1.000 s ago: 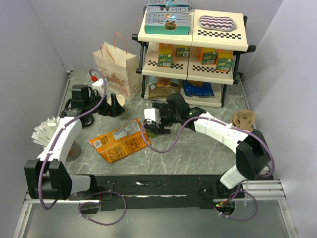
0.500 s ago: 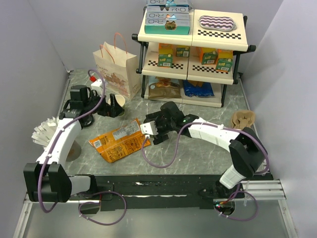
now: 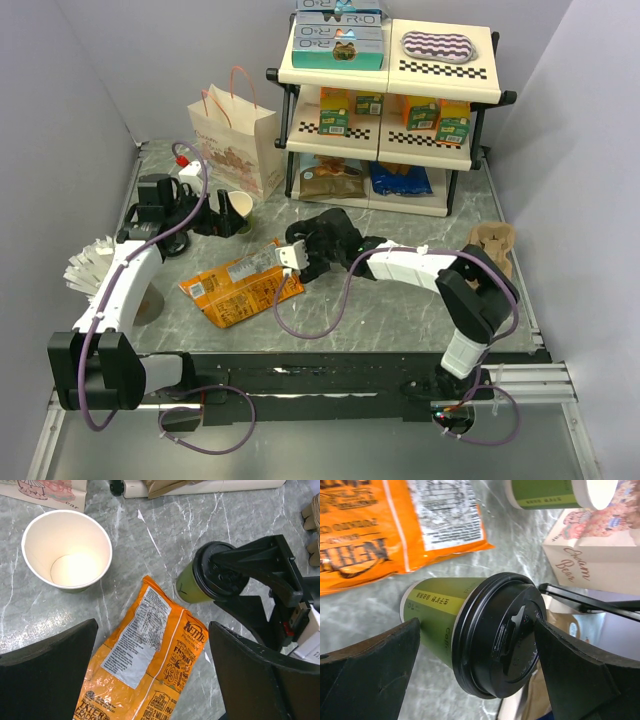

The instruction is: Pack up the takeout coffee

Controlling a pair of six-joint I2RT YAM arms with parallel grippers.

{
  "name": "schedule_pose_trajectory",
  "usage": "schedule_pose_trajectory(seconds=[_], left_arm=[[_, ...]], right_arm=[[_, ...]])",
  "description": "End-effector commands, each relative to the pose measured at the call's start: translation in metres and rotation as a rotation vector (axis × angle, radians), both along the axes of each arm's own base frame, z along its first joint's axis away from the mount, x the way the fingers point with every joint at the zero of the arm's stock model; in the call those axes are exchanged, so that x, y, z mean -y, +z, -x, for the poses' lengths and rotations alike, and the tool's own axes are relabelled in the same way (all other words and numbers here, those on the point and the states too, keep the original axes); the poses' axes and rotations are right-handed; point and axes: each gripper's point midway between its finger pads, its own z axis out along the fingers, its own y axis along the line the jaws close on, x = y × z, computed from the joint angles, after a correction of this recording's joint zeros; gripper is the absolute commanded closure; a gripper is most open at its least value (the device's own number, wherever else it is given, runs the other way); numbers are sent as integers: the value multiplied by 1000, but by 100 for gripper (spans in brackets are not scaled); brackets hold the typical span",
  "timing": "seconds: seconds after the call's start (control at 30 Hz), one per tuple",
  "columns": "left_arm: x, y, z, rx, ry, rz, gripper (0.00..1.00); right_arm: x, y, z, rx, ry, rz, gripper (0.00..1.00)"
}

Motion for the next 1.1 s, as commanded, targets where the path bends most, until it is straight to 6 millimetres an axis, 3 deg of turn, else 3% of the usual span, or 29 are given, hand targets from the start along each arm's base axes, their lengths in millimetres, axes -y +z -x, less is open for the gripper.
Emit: schedule_pose_trajectory(seconds=[0.0,0.2,0.33,0.37,0.6,0.77,1.07], left_arm=[[3,6,-1,11,-14,24,1],[2,3,-3,1,-14,21,1],[2,0,-4,-14,-16,15,1],[2,-2,-4,-20,-15,16,1],[-6,-8,-10,-37,10,21,1],[-5,-9,-13,-41,3,23,1],[-3,-5,-16,-33,-7,41,1]], right_arm=[[-10,9,-17,98,-11,-25,1],[-9,8,-52,211,-86,-34,1],[-9,-4,-76,240,-121,-23,0],[-9,2,-86,251,-135,-34,0],[-11,-1,-117,267,-162,-41,0],[-12,-4,-116,243,-116,-51,0],[-13,30,-88,147,-72,-146,0]])
